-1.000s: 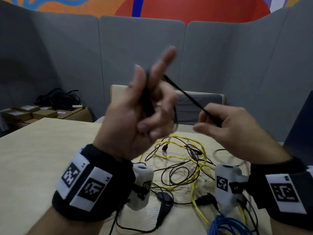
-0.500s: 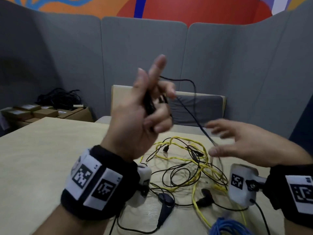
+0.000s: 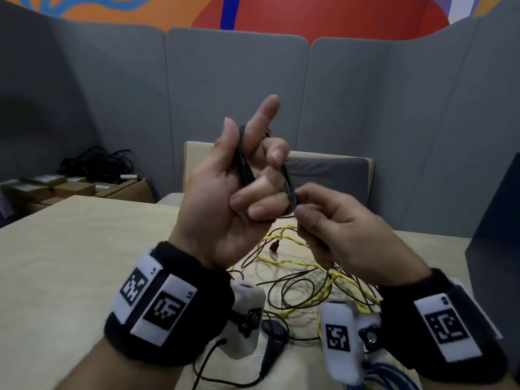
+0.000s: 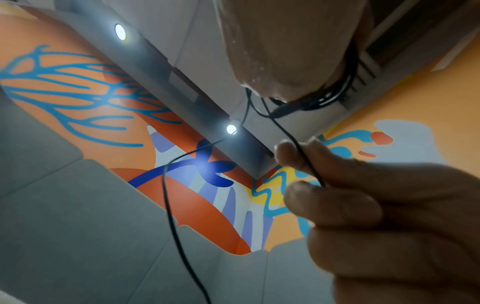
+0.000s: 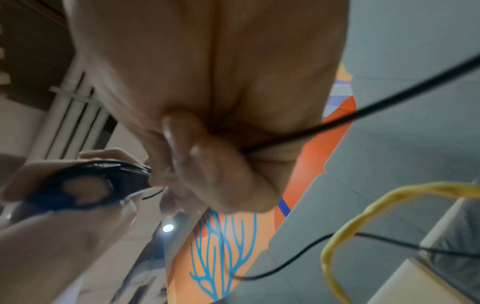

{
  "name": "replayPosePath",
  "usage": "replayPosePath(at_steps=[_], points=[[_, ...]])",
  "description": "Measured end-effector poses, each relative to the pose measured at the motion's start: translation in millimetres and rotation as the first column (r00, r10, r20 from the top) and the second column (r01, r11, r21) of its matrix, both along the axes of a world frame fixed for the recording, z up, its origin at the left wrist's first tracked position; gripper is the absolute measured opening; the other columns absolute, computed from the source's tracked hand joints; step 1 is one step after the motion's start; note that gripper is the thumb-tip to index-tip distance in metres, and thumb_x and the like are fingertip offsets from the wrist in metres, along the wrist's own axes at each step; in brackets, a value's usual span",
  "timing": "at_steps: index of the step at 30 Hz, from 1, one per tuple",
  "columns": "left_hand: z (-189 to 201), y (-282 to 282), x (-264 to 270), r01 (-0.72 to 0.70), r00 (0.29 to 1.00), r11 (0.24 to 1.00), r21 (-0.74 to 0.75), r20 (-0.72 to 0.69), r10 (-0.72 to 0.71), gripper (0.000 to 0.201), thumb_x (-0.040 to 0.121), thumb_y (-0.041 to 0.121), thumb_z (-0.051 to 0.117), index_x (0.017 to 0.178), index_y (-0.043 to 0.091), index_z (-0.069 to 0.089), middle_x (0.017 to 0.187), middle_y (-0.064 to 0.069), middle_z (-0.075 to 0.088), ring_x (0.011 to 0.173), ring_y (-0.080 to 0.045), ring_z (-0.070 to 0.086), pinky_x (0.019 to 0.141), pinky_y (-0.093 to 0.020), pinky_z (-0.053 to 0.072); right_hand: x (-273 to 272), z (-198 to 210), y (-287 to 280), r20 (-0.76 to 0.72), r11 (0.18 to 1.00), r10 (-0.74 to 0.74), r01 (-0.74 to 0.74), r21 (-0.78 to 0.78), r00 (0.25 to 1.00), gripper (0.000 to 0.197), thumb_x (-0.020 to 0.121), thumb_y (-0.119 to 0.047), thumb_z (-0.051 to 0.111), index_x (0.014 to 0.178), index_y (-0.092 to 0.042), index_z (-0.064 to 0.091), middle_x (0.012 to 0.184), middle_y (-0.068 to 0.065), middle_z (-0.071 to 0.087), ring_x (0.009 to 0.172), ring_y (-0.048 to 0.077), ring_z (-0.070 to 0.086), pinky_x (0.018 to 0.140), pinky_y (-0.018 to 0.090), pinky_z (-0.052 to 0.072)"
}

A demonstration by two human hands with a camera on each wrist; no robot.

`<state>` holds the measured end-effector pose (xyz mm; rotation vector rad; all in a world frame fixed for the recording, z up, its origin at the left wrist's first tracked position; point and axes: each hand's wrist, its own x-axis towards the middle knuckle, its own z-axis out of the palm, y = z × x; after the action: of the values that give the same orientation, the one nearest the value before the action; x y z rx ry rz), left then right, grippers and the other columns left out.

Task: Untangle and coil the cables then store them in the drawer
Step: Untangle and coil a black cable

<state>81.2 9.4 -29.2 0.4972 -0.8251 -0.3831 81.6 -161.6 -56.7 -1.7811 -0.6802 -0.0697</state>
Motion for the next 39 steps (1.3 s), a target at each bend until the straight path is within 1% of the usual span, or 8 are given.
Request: replayPosePath(at_steps=[3, 5, 8, 15, 22, 28, 32, 39], points=[[2.3, 10.9, 2.6, -0.003, 0.999, 0.999, -0.050, -0.050, 0.000, 0.045, 0.102, 0.040, 0.024, 0.133, 0.013, 0.044, 0.075, -0.002, 0.049, 0.039, -0.003, 0.022, 0.038, -0.013, 0.031, 4.9, -5.3, 5.9, 0.225, 0.953, -0.218, 0.257, -0.159, 0.950, 0.018, 0.095, -0.028, 0.059, 0.113, -0.029, 0.058, 0.083, -0.018, 0.053, 0.064, 0.001, 0.052, 0.060, 0.020, 0.044], [2.7, 11.0, 0.1, 0.042, 0.998, 0.999, -0.001, -0.052, -0.042, 0.046, 0.102, 0.040, 0.025, 0.135, 0.013, 0.042, 0.075, -0.002, 0.047, 0.039, -0.002, 0.022, 0.037, -0.013, 0.030, 9.7, -11.0, 7.8, 0.462, 0.855, -0.384, 0.496, -0.148, 0.799, 0.061, 0.085, -0.040, 0.071, 0.137, -0.034, 0.040, 0.124, -0.014, 0.046, 0.107, -0.004, 0.048, 0.094, 0.030, 0.047], [1.8, -0.2, -7.9, 0.130, 0.991, 0.988, 0.086, -0.032, -0.128, 0.050, 0.102, 0.040, 0.024, 0.140, 0.010, 0.037, 0.075, -0.005, 0.046, 0.039, -0.002, 0.022, 0.036, -0.014, 0.029, 13.8, -14.8, 14.1, 0.417, 0.936, -0.202, 0.299, -0.184, 0.886, 0.099, 0.070, -0.047, 0.081, 0.149, -0.039, 0.022, 0.153, -0.011, 0.034, 0.141, 0.008, 0.032, 0.113, 0.045, 0.033], [1.2, 2.2, -3.5, 0.158, 0.987, 0.987, -0.007, -0.025, -0.158, 0.049, 0.103, 0.039, 0.023, 0.139, 0.009, 0.036, 0.075, -0.003, 0.046, 0.040, -0.002, 0.024, 0.038, -0.014, 0.032, 2.4, -23.2, 29.8, 0.043, 0.990, 0.077, -0.072, -0.118, 0.996, 0.001, 0.089, -0.023, 0.062, 0.089, -0.024, 0.062, 0.067, -0.003, 0.063, 0.062, 0.018, 0.062, 0.061, 0.047, 0.051], [8.6, 26.1, 16.1, -0.535, 0.835, 0.827, -0.170, -0.255, 0.488, 0.039, 0.104, 0.042, 0.027, 0.121, 0.015, 0.050, 0.062, 0.005, 0.041, 0.042, -0.005, 0.027, 0.045, -0.016, 0.035, -9.1, 4.6, 6.6, 0.264, 0.844, -0.006, 0.146, -0.515, 0.964, 0.023, 0.092, -0.040, 0.061, 0.079, -0.022, 0.055, 0.070, 0.002, 0.056, 0.065, 0.019, 0.050, 0.065, 0.040, 0.044], [-2.2, 18.2, 24.0, -0.742, 0.661, 0.671, 0.014, -0.153, 0.734, 0.036, 0.086, 0.044, 0.049, 0.109, 0.019, 0.059, 0.064, 0.003, 0.041, 0.048, -0.010, 0.030, 0.051, -0.024, 0.040, -39.1, 35.0, -7.5, 0.499, 0.851, -0.081, 0.321, -0.416, 0.863, 0.030, 0.087, -0.050, 0.061, 0.069, -0.026, 0.061, 0.057, -0.005, 0.053, 0.049, 0.009, 0.042, 0.047, 0.018, 0.033], [-16.8, 0.6, 24.8, -0.714, 0.691, 0.653, 0.254, 0.108, 0.714, 0.043, 0.097, 0.042, 0.037, 0.127, 0.016, 0.053, 0.066, 0.002, 0.047, 0.047, -0.009, 0.038, 0.050, -0.024, 0.044, -43.9, 40.7, -10.5, 0.694, 0.870, -0.174, 0.439, -0.223, 0.698, 0.018, 0.086, -0.031, 0.062, 0.073, -0.018, 0.065, 0.065, -0.005, 0.054, 0.051, 0.004, 0.043, 0.048, 0.008, 0.030], [-30.2, -24.6, 4.8, -0.492, 0.865, 0.688, 0.533, 0.391, 0.316, 0.039, 0.093, 0.044, 0.039, 0.094, 0.021, 0.071, 0.072, 0.000, 0.056, 0.059, -0.013, 0.051, 0.050, -0.024, 0.038, -36.9, 39.1, -19.7, 0.715, 0.865, -0.352, 0.502, 0.002, 0.604, 0.012, 0.090, -0.023, 0.065, 0.078, -0.020, 0.063, 0.065, -0.013, 0.056, 0.056, -0.002, 0.050, 0.052, 0.005, 0.032]])
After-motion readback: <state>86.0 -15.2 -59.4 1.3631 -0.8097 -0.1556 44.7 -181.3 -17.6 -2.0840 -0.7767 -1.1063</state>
